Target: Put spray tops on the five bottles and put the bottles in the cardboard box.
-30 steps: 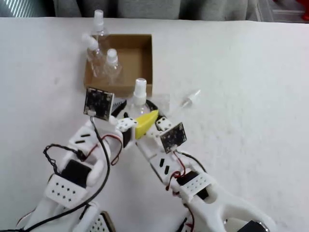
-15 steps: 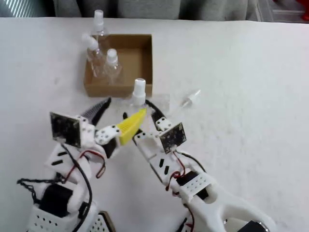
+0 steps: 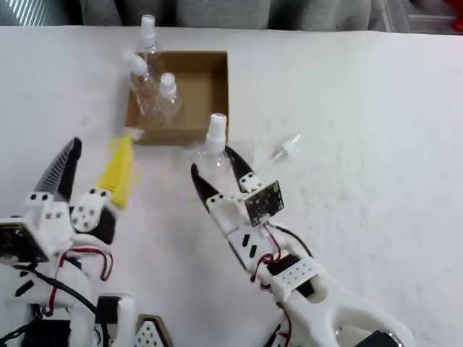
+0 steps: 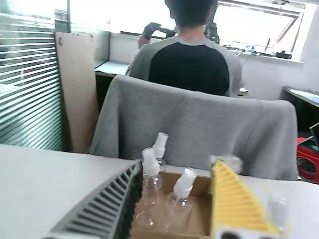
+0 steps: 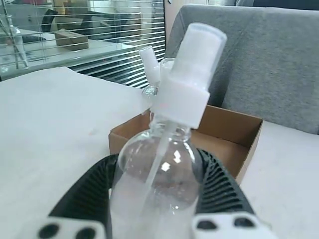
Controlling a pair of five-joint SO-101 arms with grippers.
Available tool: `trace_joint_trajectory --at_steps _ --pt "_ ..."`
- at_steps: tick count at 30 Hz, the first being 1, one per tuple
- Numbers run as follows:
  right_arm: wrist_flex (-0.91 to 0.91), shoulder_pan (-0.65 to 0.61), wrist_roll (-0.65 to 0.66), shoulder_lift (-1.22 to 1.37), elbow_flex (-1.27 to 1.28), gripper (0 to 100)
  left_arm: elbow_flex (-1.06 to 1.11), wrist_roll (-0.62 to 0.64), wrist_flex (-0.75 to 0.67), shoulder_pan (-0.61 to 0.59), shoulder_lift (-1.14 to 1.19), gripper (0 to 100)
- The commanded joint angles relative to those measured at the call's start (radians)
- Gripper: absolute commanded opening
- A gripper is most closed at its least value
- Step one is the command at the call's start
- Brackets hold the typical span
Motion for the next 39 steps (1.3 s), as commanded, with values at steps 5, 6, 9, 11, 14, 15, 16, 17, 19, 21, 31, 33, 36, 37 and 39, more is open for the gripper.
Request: trace_joint_trajectory --at_steps 5,6,9,11,14,15,16,17,19,21,31,33,36,37,39 --pt "-0.030 0.044 0.011 -0.005 -0.026 1.7 -0.043 -0.006 0.157 -0.140 0.008 6" --pt "-0.030 0.047 0.011 -0.005 -0.028 1.7 -0.028 -0.008 0.170 -0.145 0.008 5" --pt "-0.030 0.067 0.011 0.002 -0.044 1.7 0.049 -0.014 0.170 -0.147 0.007 3" --pt "-0.028 0.093 0.011 0.004 -0.055 1.7 0.107 -0.014 0.167 -0.156 0.007 3" --pt "-0.028 0.125 0.011 0.004 -0.087 1.7 0.201 -0.014 0.097 -0.174 0.007 3" --pt "-0.028 0.133 0.011 0.004 -0.098 1.7 0.233 -0.014 0.071 -0.180 0.007 3" --pt "-0.028 0.140 0.011 0.004 -0.112 1.7 0.265 -0.014 0.044 -0.183 0.007 3" --pt "-0.028 0.147 0.011 0.004 -0.127 1.7 0.296 -0.014 0.020 -0.180 0.007 3" --pt "-0.025 0.162 0.011 0.004 -0.161 1.7 0.359 -0.011 -0.023 -0.177 0.007 3" --pt "-0.024 0.186 0.011 0.004 -0.198 1.7 0.414 -0.006 -0.068 -0.177 0.007 3" --pt "-0.025 0.205 0.011 0.125 -0.466 1.7 0.605 -0.006 -0.236 -0.182 0.007 3" --pt "-0.030 0.205 0.011 0.214 -0.552 1.7 0.631 -0.006 -0.270 -0.182 0.007 3" --pt "-0.030 0.205 0.011 0.354 -0.681 1.7 0.663 -0.006 -0.305 -0.177 0.007 3" --pt "-0.030 0.205 0.011 0.400 -0.726 1.7 0.675 -0.008 -0.319 -0.177 0.007 3" --pt "-0.030 0.206 0.012 0.495 -0.815 1.7 0.703 -0.012 -0.365 -0.177 0.007 3"
